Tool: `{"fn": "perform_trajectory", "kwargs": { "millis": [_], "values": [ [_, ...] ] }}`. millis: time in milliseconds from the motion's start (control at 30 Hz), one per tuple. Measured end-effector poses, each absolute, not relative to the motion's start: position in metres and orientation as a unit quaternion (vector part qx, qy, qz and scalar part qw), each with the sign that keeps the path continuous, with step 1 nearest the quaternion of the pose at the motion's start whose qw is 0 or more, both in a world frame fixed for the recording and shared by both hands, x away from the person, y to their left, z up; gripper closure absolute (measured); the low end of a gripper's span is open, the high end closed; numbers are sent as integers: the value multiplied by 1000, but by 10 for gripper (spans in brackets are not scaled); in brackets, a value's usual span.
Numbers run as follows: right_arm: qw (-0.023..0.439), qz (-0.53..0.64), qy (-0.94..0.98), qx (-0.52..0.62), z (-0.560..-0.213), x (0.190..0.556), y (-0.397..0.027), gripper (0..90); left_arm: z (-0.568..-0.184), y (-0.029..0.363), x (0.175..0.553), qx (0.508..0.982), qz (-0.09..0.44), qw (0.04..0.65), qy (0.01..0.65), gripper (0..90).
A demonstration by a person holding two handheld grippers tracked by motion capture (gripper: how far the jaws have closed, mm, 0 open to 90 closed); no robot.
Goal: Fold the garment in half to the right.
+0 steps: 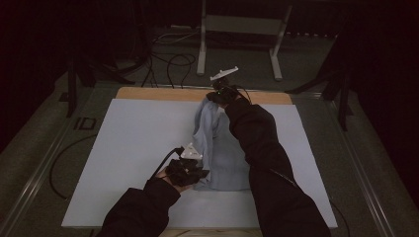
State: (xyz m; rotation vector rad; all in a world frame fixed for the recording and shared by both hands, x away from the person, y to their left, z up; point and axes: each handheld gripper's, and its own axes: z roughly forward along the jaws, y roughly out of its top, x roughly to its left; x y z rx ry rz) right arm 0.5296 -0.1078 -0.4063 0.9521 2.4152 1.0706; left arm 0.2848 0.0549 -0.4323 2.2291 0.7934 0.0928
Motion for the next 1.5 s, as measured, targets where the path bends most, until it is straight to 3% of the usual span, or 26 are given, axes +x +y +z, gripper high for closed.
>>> {"fn": "perform_trajectory", "kwargs": {
  "millis": [600, 1500],
  "values": [
    [165, 395, 833, 351, -416, 531, -154, 873, -432, 8, 290, 892, 27, 359, 273, 871],
    [141, 402, 829, 363, -449, 532, -181, 871, -457, -37, 296, 913, 17, 319, 252, 871]
  ]
}}
